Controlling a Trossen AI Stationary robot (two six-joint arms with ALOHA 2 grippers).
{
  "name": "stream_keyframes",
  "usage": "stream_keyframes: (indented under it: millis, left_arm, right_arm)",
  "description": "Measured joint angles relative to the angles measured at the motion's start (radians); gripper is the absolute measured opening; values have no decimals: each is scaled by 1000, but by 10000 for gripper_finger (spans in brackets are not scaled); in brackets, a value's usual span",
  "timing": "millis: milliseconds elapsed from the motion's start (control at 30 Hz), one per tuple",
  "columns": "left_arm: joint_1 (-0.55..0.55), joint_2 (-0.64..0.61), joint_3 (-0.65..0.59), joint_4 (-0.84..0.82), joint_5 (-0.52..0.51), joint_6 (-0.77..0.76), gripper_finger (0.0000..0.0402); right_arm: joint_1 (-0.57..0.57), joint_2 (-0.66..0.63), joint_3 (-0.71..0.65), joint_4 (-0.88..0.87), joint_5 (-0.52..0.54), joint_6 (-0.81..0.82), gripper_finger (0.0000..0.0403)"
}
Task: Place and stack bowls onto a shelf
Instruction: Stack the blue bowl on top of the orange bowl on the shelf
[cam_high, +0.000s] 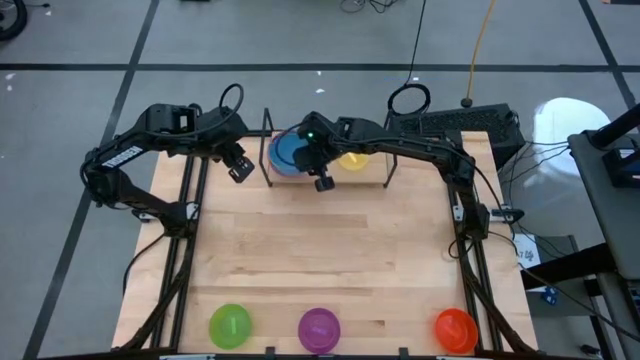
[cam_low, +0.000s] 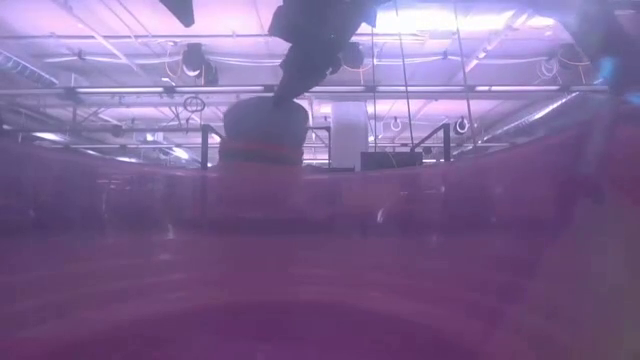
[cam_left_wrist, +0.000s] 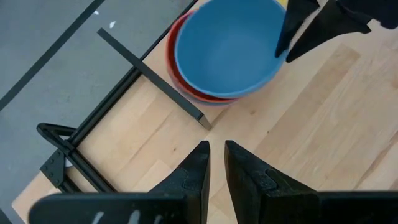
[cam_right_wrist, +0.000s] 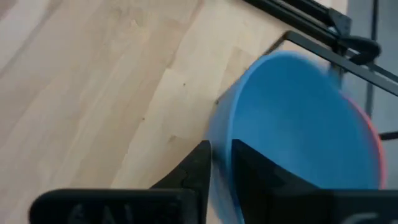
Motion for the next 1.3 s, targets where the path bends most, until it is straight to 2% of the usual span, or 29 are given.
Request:
stream_keyframes:
  millis: [300, 567, 900, 1067, 1167, 1300]
  left_arm:
    - [0, 0, 0, 0, 0, 0, 56]
    - [0, 0, 0, 0, 0, 0, 56]
    - [0, 0, 0, 0, 0, 16, 56]
    - [0, 0, 0, 0, 0, 17, 56]
    - [0, 0, 0, 0, 0, 27, 56]
    - [0, 0, 0, 0, 0, 36, 56]
  right_arm:
    - [0, 0, 0, 26, 139, -26, 109]
    - [0, -1, 0, 70, 142, -39, 131]
    - [1, -1, 0, 71, 138, -57, 132]
    - [13, -31, -1, 71, 138, -118, 131]
    - [28, -63, 3, 110, 137, -145, 119]
    - [38, -76, 2, 107, 134, -144, 80]
